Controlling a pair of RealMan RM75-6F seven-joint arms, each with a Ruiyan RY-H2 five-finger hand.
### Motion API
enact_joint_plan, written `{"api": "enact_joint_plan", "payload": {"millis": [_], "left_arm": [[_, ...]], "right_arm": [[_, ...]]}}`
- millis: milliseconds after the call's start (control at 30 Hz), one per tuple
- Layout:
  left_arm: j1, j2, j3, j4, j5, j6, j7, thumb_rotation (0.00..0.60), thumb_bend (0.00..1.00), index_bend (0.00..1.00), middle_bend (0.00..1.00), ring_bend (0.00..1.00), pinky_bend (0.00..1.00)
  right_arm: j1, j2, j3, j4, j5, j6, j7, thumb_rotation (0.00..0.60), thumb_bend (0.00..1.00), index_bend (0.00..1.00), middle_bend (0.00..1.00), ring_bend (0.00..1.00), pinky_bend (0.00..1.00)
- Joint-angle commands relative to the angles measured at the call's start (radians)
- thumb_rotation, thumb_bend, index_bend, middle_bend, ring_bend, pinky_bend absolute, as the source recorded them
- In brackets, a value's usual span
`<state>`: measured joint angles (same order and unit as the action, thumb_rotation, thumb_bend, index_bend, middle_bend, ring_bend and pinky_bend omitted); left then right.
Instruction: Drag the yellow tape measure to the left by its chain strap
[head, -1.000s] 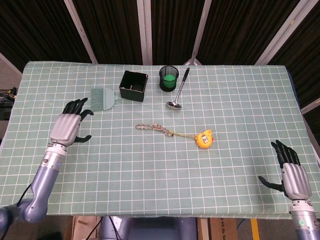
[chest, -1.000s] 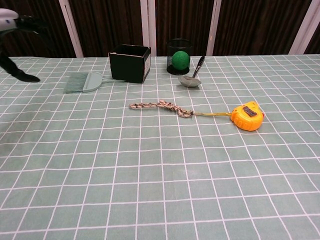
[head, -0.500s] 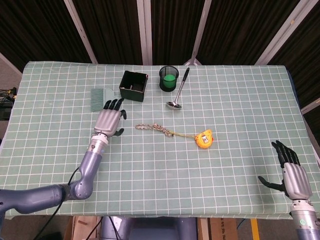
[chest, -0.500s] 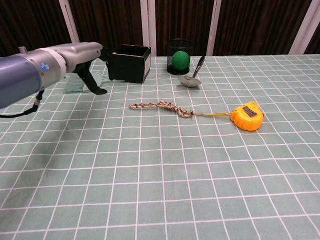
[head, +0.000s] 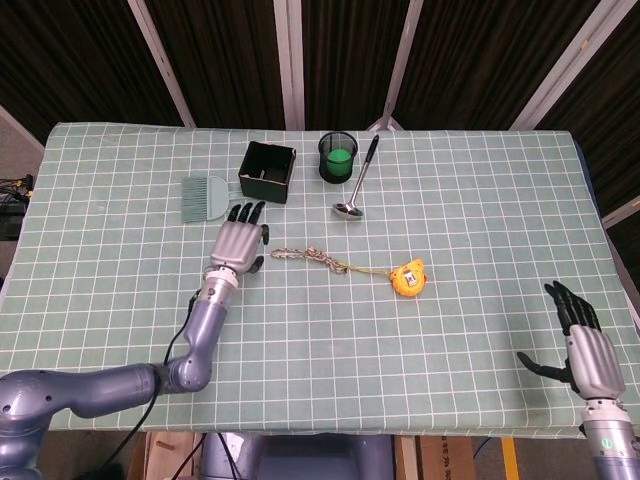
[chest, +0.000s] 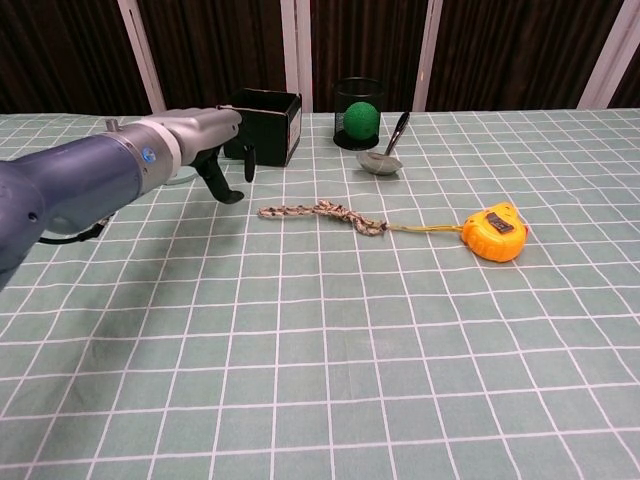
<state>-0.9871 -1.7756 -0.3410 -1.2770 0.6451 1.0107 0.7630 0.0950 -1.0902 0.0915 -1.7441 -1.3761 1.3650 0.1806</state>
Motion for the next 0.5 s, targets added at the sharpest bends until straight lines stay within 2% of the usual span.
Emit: {"api": "enact_joint_plan", "payload": {"millis": [33,500], "left_arm": [[-0.022,-0.042,-0.001,0.052,-0.017,0.003,0.012,0.6,0.44,0.48,0.01,0.0,0.0],[-0.085,-0.155,-0.01,0.232,-0.059,-0.04,0.041,0.6,0.45,0.51,0.02,0.0,0.0]], "right_arm": [[0.001,0.002,0.001,-0.001,0.003,-0.003,0.004,0.6,0.19,0.0,0.0,0.0,0.0],[0.0,0.008,0.003,-0.007,0.009,-0.007,0.022,0.6,0.19,0.0,0.0,0.0,0.0]]}}
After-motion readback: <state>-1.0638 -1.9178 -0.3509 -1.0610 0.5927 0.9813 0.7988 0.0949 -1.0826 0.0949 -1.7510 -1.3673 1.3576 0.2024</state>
